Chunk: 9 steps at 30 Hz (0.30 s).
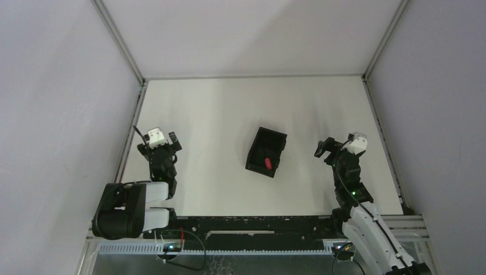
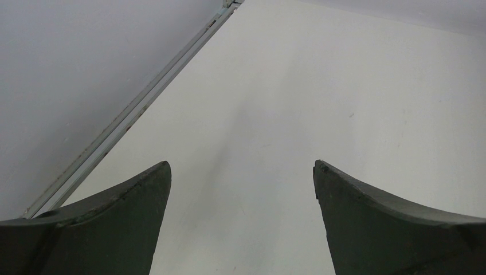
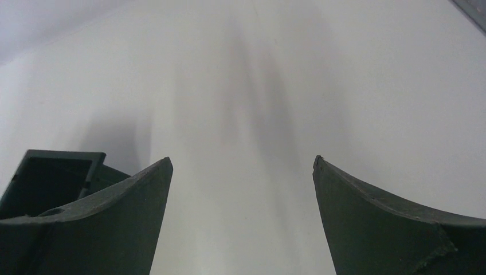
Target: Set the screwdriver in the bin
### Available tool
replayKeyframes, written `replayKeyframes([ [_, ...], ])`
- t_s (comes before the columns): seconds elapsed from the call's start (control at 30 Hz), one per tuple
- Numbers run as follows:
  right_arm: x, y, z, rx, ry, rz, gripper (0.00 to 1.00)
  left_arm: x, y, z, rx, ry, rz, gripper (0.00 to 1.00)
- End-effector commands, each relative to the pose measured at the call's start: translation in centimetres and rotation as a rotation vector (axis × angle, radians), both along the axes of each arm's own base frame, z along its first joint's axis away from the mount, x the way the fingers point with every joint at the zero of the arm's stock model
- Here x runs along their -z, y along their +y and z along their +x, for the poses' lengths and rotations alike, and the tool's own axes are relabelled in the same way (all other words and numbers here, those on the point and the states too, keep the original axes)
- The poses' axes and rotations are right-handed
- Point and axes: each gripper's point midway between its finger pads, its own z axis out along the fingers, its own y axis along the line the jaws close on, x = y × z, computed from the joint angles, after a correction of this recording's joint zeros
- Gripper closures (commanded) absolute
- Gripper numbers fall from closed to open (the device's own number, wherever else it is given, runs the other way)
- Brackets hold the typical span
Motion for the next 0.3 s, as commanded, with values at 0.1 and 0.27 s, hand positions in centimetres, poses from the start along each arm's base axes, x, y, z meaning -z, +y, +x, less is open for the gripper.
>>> replayKeyframes([
  [0.1, -3.43, 0.21, 0.71, -0.007, -0.151, 0.033, 0.0, -2.57, -0.14, 1.42, 0.012, -0.074, -0.006, 0.02],
  [0.27, -3.45, 0.4, 0.77, -0.017, -0.152, 0.037, 0.0, -2.55, -0.18, 1.47, 0.015, -0.072, -0.006, 0.02],
])
